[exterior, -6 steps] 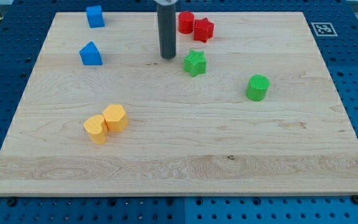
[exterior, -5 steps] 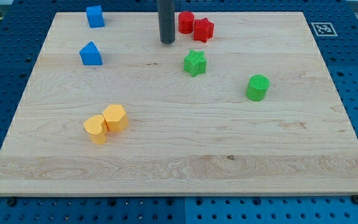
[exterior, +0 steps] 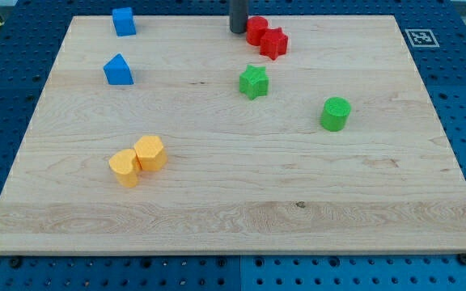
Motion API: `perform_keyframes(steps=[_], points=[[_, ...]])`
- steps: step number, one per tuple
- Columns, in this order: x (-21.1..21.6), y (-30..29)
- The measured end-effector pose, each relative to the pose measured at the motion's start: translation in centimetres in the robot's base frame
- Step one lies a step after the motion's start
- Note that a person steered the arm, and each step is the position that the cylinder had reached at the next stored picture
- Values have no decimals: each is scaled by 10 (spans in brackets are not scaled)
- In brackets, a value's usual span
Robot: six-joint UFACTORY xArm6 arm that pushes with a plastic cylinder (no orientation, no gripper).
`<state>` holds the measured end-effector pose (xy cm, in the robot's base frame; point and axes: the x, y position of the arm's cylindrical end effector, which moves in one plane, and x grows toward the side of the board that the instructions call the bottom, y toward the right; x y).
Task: Move both the red blocks towards the bottom
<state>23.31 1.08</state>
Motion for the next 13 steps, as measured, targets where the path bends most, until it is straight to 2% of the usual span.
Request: perform_keyframes(steps=[1, 3, 5, 6, 8, 9, 11, 12, 13], points=[[22, 2], [39, 55], [80, 70], [83, 76], [83, 71], [63, 37], [-18, 35], [-11, 36], [1, 62]])
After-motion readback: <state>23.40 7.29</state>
